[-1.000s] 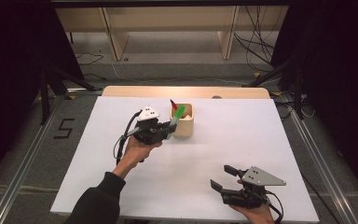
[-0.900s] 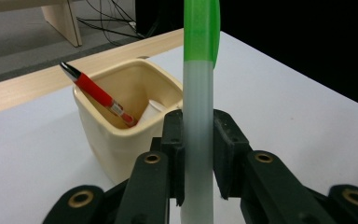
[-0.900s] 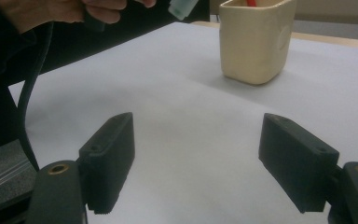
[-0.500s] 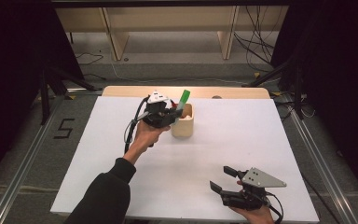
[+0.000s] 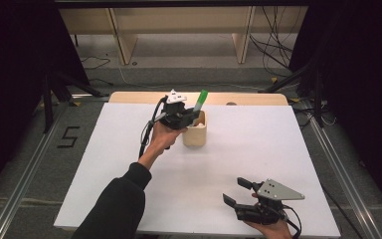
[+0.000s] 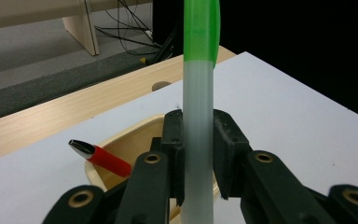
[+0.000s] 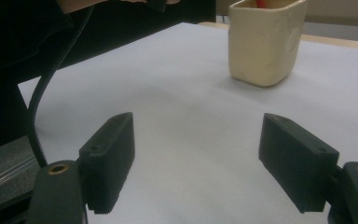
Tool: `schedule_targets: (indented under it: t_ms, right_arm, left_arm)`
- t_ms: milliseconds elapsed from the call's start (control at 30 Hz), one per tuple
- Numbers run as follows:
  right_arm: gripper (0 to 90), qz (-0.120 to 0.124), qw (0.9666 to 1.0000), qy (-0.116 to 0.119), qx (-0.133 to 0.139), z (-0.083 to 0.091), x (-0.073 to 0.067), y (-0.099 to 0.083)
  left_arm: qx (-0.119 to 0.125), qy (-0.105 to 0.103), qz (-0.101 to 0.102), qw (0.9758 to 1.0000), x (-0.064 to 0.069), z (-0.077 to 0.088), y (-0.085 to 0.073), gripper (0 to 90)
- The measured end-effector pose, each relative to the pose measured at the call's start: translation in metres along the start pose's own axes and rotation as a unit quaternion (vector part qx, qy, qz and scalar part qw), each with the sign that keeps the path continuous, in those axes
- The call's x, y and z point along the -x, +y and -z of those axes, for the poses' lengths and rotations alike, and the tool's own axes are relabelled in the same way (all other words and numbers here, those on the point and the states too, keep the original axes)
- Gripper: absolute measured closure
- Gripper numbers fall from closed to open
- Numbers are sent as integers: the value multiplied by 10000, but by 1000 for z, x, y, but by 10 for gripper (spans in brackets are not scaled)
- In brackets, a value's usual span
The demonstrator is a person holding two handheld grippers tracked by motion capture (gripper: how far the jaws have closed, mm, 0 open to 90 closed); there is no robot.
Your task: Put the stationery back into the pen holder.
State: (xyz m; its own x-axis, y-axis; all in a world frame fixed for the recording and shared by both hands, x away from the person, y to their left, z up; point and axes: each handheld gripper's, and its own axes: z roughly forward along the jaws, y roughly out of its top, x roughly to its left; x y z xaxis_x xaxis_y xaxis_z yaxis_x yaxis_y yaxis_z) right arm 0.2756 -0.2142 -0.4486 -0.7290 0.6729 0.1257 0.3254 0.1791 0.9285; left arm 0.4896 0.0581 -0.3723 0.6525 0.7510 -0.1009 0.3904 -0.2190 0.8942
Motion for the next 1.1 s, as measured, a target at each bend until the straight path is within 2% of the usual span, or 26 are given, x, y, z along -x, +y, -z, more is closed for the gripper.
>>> schedule_targets:
  t_ms: [100, 200, 300, 533, 900, 1100]
  right_arm:
    - [277, 13, 10000, 8, -40, 0, -1, 0]
    - [277, 40, 10000, 32, -38, -1, -2, 0]
    - [277, 46, 10000, 41, -44, -1, -2, 0]
    - [277, 43, 10000, 70, -54, -2, -2, -1]
    - [277, 53, 9999, 105, -55, -2, -3, -1]
    - [277, 65, 9999, 135, -66, -2, -3, -1]
  left_arm:
    - [-6, 68, -7, 10000, -1, -4, 0, 762]
    - [-14, 129, 70, 9999, -5, -8, -1, 763]
    - [-60, 197, 16, 9998, -7, -12, -2, 763]
    - [-54, 333, 140, 9993, -13, -20, -5, 762]
    - [-91, 379, 87, 9992, -13, -27, -8, 762]
    - [-224, 445, 80, 9987, -14, -32, -11, 762]
